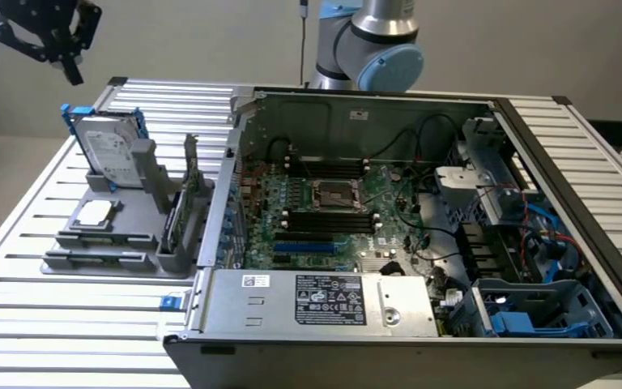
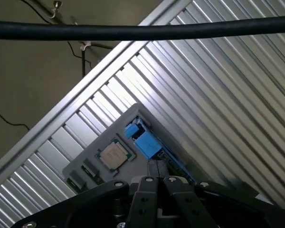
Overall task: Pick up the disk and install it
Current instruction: 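Pick up the disk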
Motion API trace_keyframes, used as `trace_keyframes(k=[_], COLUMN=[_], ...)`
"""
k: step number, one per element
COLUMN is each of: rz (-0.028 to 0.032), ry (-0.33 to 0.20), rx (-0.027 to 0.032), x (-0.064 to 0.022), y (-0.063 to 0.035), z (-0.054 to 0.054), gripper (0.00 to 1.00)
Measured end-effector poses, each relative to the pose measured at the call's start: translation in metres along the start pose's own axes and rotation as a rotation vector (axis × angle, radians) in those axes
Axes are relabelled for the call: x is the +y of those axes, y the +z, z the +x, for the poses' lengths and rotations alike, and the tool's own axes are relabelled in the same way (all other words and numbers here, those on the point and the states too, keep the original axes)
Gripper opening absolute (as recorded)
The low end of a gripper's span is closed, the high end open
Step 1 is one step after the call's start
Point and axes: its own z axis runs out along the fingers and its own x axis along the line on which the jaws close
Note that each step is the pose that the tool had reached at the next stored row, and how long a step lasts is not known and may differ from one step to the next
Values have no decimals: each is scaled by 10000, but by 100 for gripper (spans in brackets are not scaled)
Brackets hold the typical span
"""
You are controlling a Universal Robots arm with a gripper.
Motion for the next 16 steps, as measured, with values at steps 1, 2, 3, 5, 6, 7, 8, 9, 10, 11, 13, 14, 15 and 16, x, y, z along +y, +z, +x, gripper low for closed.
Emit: trace_keyframes(k=[1, 2, 3, 5, 6, 7, 8, 9, 10, 11, 13, 14, 15, 16], rz=[1, 0, 1, -2, -3, -9, -15, -22, -27, -34, -47, -52, -56, -59], ry=[-191, -372, -555, -915, -1095, -1268, -1464, -1645, -1825, -2006, -2365, -2545, -2730, -2911], rx=[1, 4, 6, 9, 6, 3, -3, -7, -12, -18, -27, -30, -32, -34], x=[0, 0, 0, 0, 0, 1, 1, 1, 0, 0, -1, -1, -1, -1], y=[3, 5, 8, 17, 24, 30, 38, 45, 53, 61, 74, 78, 82, 86], z=[0, 0, 0, 0, 0, 0, 0, 0, 0, 0, 0, 0, 0, 0], gripper=[11, 11, 11, 11, 11, 11, 11, 11, 11, 11, 11, 11, 11, 11])
